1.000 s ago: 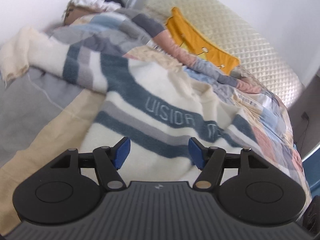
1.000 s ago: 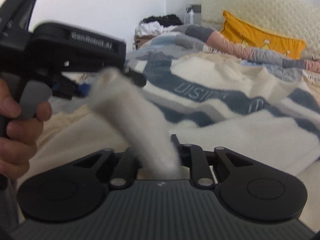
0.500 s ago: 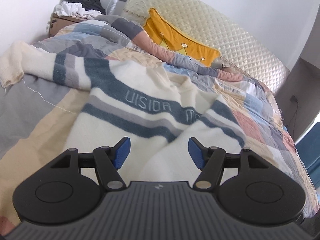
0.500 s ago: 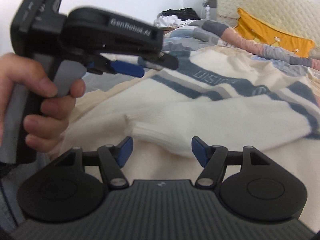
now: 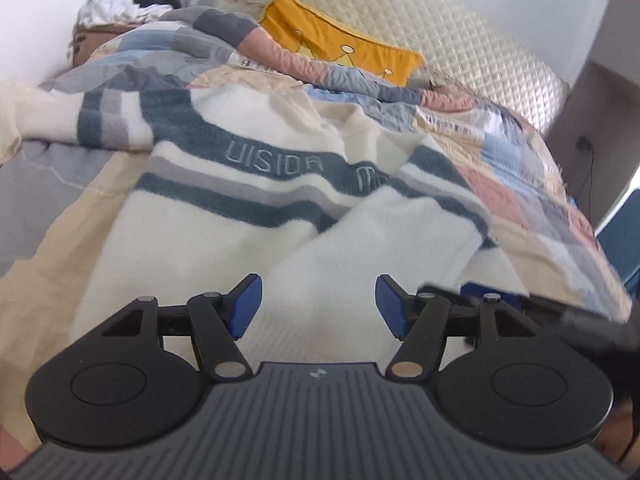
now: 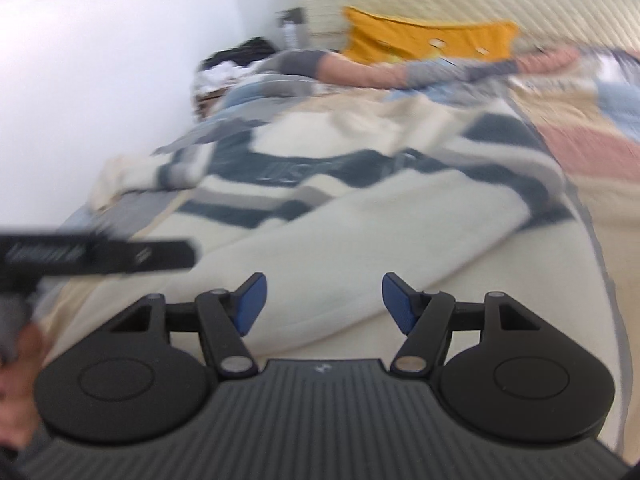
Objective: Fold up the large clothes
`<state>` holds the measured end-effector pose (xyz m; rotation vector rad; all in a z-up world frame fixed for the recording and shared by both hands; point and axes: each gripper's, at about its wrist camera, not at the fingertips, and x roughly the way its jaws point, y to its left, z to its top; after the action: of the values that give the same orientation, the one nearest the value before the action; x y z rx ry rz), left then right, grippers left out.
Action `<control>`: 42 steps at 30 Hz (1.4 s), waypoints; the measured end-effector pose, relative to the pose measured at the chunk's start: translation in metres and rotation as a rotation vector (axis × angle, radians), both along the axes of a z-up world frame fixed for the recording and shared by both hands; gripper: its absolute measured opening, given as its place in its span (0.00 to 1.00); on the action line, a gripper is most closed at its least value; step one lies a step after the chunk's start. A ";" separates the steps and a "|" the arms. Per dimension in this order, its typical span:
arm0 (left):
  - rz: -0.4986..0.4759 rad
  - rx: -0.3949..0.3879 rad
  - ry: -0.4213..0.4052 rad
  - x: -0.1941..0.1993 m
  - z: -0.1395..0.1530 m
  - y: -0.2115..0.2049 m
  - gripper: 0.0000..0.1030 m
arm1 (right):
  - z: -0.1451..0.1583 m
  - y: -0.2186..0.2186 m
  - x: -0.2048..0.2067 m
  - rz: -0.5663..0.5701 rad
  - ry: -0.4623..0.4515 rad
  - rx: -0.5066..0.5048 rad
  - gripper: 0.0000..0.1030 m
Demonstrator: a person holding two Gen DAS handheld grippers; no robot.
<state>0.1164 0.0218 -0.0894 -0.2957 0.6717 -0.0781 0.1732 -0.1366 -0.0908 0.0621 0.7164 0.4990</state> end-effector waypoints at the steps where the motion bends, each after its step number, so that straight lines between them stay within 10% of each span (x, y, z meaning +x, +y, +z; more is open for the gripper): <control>1: -0.009 0.005 0.006 0.002 -0.002 -0.002 0.66 | -0.003 -0.002 0.005 -0.022 0.009 0.004 0.61; 17: 0.025 0.076 0.197 0.033 -0.043 -0.007 0.63 | -0.039 0.005 0.033 -0.001 0.130 0.017 0.47; 33: 0.320 0.048 0.120 0.072 0.038 0.104 0.62 | -0.029 0.000 0.033 -0.011 0.151 0.036 0.47; 42: 0.373 0.394 0.138 0.107 0.066 0.202 0.63 | -0.025 0.000 0.042 -0.010 0.165 0.085 0.47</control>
<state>0.2233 0.2241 -0.0235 -0.0427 0.7425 0.4303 0.2151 -0.1367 -0.1158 0.1885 0.8560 0.5190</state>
